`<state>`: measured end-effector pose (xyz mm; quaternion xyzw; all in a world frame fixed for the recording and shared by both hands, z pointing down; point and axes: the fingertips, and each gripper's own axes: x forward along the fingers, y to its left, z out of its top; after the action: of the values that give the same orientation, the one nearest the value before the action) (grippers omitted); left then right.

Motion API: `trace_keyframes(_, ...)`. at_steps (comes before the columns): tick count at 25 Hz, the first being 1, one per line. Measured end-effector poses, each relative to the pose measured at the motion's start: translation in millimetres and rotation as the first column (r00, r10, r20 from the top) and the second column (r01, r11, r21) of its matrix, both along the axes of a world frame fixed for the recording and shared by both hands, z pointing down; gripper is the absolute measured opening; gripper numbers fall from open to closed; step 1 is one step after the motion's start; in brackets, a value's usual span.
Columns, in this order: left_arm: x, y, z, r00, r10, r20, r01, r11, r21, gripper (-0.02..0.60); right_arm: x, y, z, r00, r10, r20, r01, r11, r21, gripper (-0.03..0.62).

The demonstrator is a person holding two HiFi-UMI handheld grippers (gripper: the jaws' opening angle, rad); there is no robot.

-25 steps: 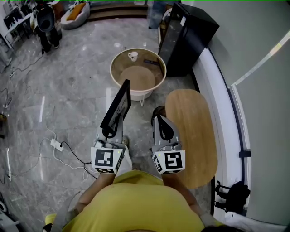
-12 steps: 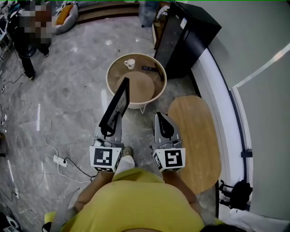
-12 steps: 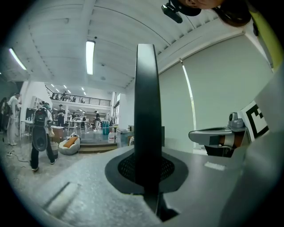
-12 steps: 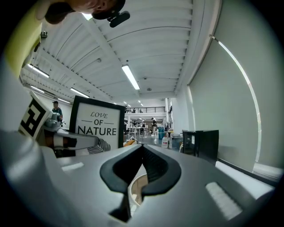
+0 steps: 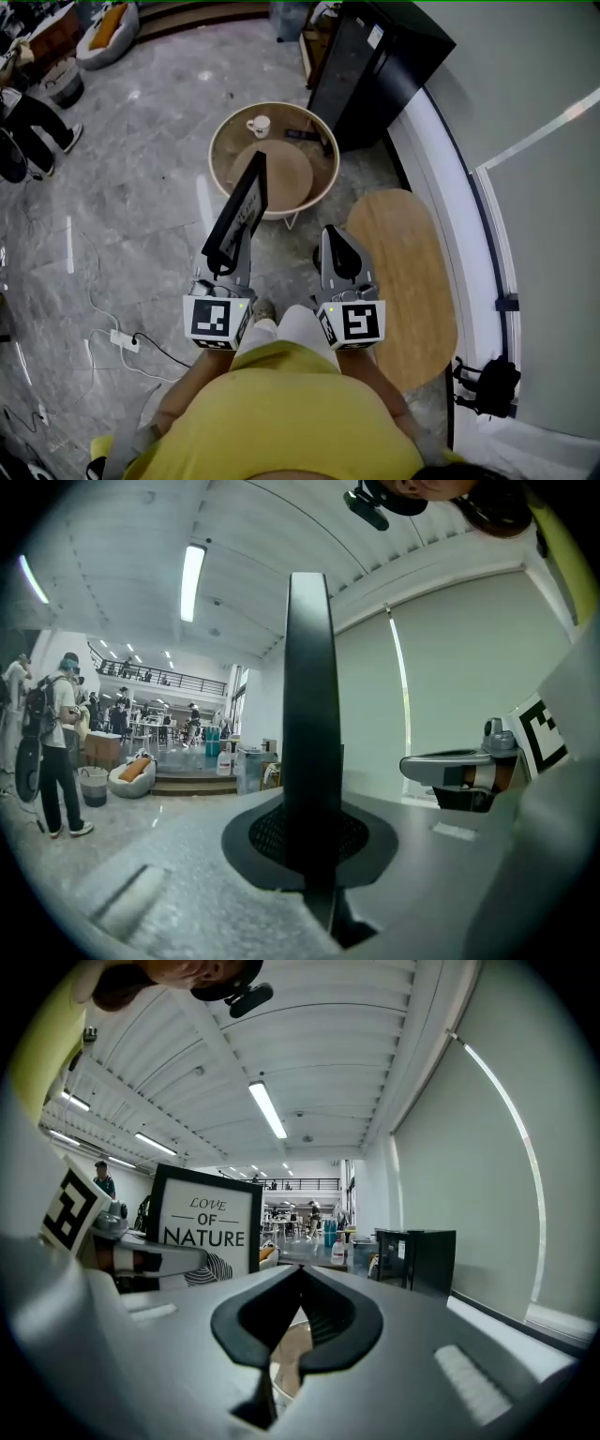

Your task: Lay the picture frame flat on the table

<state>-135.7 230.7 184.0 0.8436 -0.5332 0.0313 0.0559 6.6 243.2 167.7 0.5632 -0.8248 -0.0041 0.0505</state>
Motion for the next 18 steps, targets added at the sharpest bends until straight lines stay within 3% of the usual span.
trace_keyframes(12,7,-52,23,1.0,0.013,-0.001,-0.013,0.999,-0.047,0.008,1,-65,11,1.0,-0.01,0.015,0.009,1.0,0.025,0.002)
trace_keyframes(18,23,-119,11,1.0,0.011,0.013,-0.011,1.0,0.015,0.008,12,-137,6,0.999,-0.03,0.022,0.029,0.999,0.041,0.002)
